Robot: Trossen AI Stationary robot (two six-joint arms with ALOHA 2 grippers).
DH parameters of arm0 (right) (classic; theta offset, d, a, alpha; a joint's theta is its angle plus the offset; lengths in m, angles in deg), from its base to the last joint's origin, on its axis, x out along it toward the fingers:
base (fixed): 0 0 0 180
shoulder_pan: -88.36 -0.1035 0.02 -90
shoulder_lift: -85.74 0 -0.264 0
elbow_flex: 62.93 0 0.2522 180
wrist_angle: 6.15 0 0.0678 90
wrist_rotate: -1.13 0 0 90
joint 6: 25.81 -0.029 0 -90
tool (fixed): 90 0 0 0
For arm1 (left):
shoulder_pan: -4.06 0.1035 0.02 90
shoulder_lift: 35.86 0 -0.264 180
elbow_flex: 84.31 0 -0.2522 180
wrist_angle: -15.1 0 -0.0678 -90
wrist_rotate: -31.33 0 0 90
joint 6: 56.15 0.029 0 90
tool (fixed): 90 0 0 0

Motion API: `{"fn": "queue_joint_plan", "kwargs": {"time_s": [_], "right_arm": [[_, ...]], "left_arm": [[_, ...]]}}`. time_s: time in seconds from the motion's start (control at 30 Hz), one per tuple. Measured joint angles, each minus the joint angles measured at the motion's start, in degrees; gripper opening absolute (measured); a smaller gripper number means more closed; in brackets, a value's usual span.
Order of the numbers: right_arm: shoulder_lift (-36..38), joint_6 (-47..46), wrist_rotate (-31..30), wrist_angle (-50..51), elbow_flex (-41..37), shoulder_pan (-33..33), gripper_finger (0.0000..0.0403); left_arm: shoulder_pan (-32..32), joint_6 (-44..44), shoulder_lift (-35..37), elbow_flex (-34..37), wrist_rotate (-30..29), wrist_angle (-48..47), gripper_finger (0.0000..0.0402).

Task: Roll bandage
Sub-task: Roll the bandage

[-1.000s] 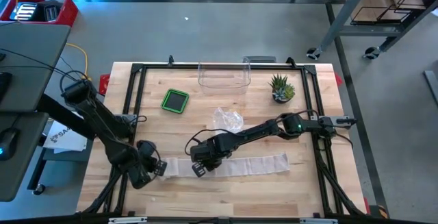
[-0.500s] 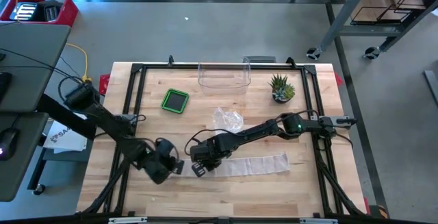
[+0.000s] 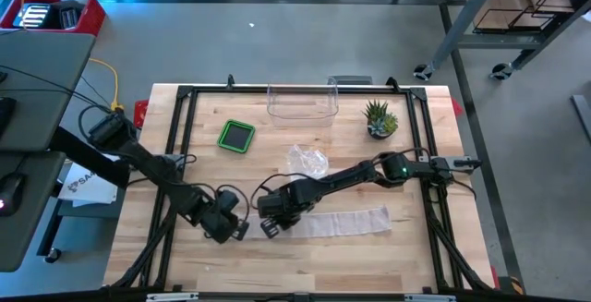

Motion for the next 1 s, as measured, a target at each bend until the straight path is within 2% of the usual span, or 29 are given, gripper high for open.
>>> {"fn": "queue_joint_plan", "kwargs": {"time_s": [0.27,0.6,0.87,1.0], "right_arm": [[0.1,0.82,0.05,3.57,0.02,-0.24,0.0],[1.17,2.15,-0.97,8.64,-0.13,-1.12,0.0],[2.29,6.15,-2.38,16.76,-0.33,-1.09,0.0],[2.93,6.45,-3.32,16.11,-0.33,-1.1,0.0]], "left_arm": [[-6.93,-9.22,0.07,0.0,1.97,-10.25,0.0],[-14.74,-18.08,1.68,0.0,3.68,-12.82,0.0],[-17.38,-25.29,7.83,0.02,-1.1,-22.22,0.0],[-17.39,-25.37,10.28,0.02,-5.71,-21.95,0.0]]}}
